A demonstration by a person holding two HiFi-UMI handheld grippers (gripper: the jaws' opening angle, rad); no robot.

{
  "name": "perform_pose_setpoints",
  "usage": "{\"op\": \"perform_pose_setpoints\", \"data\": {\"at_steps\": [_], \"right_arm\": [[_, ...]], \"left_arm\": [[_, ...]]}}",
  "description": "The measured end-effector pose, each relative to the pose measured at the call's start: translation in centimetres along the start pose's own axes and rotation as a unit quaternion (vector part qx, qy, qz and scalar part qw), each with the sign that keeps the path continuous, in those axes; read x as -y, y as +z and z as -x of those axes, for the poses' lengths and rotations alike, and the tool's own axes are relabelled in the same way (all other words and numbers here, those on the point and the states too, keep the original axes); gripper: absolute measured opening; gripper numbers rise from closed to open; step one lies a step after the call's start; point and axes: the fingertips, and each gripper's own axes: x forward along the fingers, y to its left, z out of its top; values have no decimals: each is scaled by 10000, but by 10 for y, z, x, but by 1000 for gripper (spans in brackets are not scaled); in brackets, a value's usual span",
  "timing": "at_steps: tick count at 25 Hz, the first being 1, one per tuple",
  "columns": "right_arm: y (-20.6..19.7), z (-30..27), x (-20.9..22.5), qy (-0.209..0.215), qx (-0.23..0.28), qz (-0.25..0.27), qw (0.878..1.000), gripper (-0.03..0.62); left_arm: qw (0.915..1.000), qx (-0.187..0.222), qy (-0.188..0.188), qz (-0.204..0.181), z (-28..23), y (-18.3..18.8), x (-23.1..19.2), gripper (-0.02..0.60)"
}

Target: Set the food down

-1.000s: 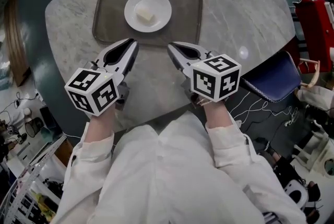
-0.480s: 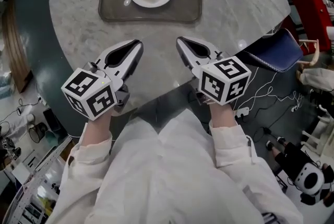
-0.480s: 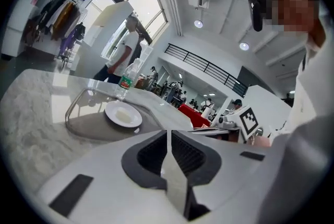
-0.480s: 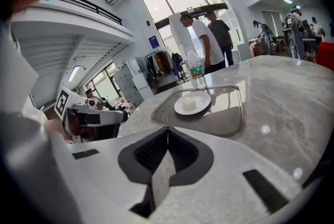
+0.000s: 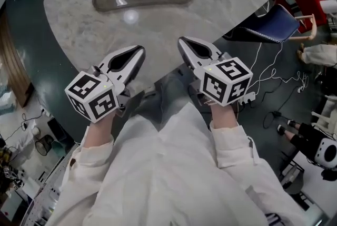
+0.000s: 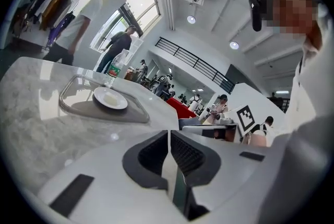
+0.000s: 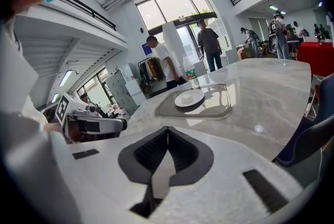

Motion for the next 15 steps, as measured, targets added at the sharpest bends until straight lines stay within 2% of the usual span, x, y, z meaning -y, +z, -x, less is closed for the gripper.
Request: {"op": "perform_pose_setpoints", "data": {"at_steps": [5, 12, 15], "right_arm": [[-5, 11, -15, 38, 57, 46, 10000, 3], [-7, 17, -18, 179, 31, 46, 9998, 3], [-4, 15, -21, 274, 23, 52, 9996, 3]], "left_arm": [[9998, -87, -48, 180, 6, -1, 19, 28], [9996, 42, -66, 282, 5, -6, 21, 28], [9994, -96, -49, 336, -2, -6, 27, 28]]}}
